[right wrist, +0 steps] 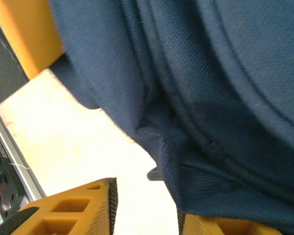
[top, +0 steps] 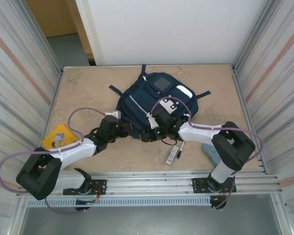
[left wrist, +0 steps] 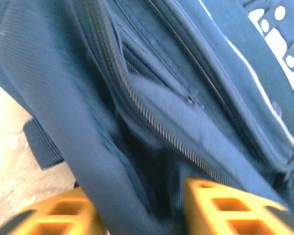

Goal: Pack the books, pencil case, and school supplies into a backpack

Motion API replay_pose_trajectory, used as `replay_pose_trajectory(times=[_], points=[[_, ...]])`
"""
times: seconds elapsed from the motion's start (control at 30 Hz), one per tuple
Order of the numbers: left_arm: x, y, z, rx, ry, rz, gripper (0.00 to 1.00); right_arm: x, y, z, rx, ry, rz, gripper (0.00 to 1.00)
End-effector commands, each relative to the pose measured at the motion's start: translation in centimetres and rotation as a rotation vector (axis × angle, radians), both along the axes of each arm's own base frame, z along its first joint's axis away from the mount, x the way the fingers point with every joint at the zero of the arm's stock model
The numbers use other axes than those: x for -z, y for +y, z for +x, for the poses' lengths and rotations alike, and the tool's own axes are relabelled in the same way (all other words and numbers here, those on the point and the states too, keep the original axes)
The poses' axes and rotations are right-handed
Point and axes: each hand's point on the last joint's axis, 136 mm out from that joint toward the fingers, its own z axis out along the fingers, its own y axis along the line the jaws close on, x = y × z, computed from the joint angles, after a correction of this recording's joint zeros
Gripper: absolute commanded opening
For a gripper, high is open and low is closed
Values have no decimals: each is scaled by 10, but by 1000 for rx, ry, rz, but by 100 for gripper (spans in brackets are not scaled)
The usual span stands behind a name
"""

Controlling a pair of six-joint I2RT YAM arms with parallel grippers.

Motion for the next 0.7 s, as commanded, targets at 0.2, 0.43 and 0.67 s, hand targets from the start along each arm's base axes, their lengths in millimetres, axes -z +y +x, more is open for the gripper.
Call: replay_pose_trajectory(times=[0.2,0.43,0.67], points=[[-26,-1,-59,160,0,-30,63,-79,-47,18,4,-223,-99,60],[-28,-41,-89,308,-22,30,56,-85,-123,53,310,-298,-190,62],[-8,-87,-81,264,41,215,58,-117,-172,60,496,-409,-135,66]])
